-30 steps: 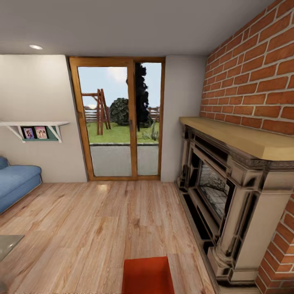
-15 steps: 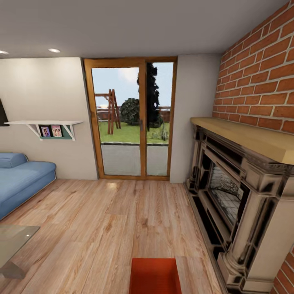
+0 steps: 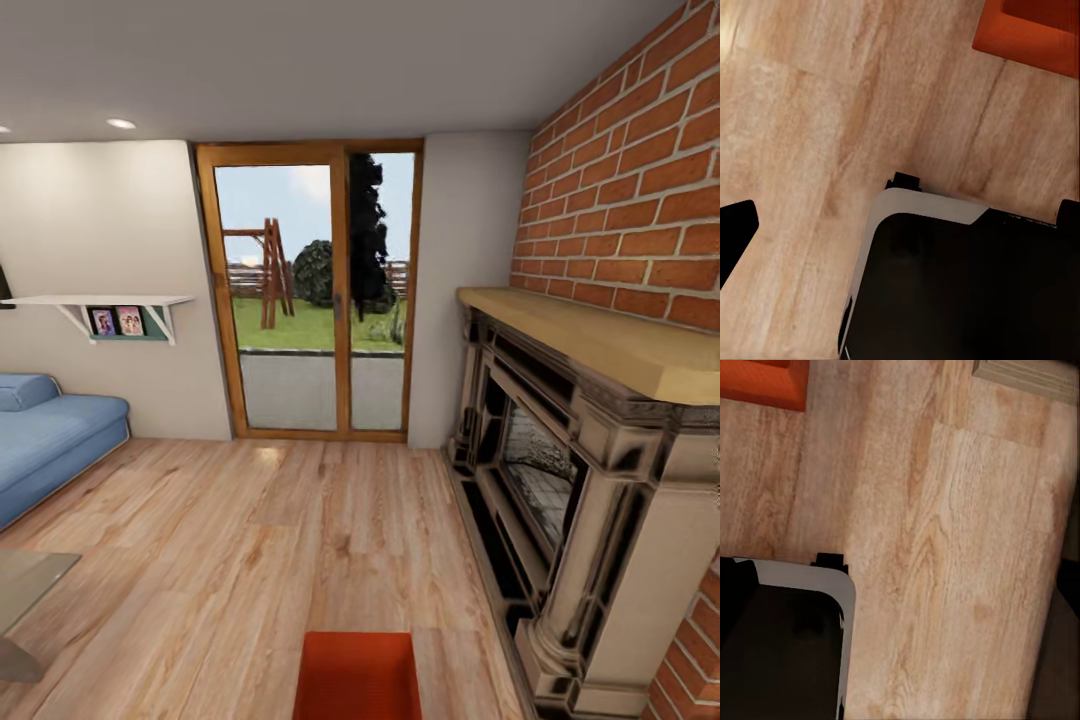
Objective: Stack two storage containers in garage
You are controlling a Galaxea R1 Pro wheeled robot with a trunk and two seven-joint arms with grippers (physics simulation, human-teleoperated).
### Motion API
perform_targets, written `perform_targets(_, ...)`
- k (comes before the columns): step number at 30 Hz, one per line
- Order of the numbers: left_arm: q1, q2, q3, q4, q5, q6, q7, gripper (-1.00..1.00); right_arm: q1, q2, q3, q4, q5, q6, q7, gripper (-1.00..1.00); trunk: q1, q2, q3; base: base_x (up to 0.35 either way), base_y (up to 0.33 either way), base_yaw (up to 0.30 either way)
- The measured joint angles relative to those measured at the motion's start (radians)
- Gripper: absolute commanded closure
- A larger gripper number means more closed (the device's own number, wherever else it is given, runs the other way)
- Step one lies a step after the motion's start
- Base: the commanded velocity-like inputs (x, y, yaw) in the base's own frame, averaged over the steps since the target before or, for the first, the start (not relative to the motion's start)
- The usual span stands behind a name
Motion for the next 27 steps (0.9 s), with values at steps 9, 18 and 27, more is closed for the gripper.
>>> perform_targets(9,0.000,0.000,0.001,0.000,0.000,0.000,0.000,-1.00,0.000,0.000,0.000,0.000,-0.001,0.000,0.000,-1.00,0.000,0.000,0.000,0.000,-0.158,0.000)
perform_targets(18,0.000,0.001,0.000,0.000,0.000,0.000,0.000,-1.00,0.000,0.000,0.000,0.000,-0.001,-0.001,0.000,-1.00,0.000,0.000,0.000,0.000,-0.001,0.000)
perform_targets(27,0.000,0.000,0.000,0.000,0.000,0.000,0.001,-1.00,0.000,0.000,0.000,0.000,-0.001,-0.002,0.001,-1.00,0.000,0.000,0.000,0.054,0.179,0.000)
